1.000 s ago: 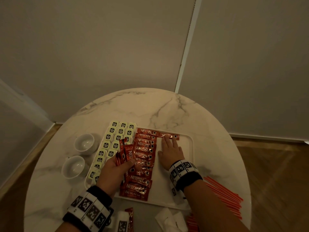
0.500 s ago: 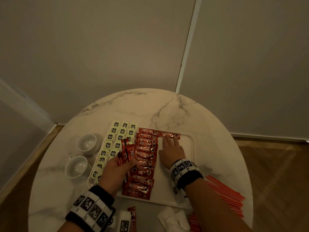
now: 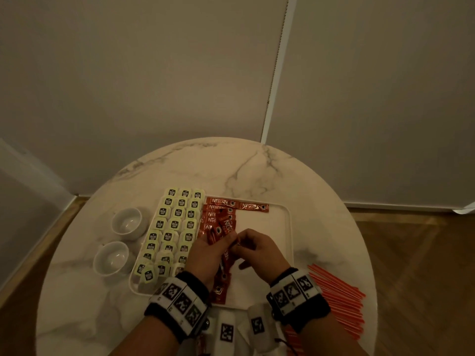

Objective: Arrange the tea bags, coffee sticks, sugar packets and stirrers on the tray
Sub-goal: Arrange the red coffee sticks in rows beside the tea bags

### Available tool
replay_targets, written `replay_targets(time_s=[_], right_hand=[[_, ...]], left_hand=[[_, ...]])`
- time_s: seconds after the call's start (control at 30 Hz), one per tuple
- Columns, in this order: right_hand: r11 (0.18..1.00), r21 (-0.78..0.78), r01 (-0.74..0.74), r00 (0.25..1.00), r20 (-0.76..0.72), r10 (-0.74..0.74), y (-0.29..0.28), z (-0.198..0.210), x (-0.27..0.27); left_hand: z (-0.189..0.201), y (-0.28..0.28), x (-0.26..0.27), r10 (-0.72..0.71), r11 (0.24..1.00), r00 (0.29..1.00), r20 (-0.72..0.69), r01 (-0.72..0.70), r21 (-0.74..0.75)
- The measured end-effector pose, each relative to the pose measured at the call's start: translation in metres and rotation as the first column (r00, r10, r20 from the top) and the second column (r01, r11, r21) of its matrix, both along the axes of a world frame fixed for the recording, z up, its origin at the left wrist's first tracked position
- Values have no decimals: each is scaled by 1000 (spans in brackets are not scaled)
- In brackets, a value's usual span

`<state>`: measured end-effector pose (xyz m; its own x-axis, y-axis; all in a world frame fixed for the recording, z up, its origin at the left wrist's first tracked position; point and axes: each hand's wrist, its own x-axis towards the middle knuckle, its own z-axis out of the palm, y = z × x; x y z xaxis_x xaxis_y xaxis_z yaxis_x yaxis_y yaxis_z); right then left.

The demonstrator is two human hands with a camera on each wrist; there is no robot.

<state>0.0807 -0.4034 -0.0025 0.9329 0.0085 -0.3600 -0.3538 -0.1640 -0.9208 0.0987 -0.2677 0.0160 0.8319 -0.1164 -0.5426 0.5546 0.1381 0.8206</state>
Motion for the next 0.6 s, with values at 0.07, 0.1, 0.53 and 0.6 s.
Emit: replay_targets(time_s=[0.07, 0.1, 0.53, 0.6], right_hand=[[996, 75, 45, 998, -46, -41, -11, 0, 1], [988, 119, 95, 994, -73, -87, -18, -1, 3], [739, -673, -43, 981, -167, -95, -60, -44, 62], [646, -763, -13, 986, -118, -119, -54, -43, 56]], left_hand=[[-3, -1, -1, -8, 1000, 1000, -19, 8, 1], [-4, -1, -2, 1, 1000, 999, -36, -1, -3], [-9, 30, -2, 9, 1000, 999, -39, -9, -7], [-10, 33, -2, 14, 1000, 1000, -24, -14, 0]])
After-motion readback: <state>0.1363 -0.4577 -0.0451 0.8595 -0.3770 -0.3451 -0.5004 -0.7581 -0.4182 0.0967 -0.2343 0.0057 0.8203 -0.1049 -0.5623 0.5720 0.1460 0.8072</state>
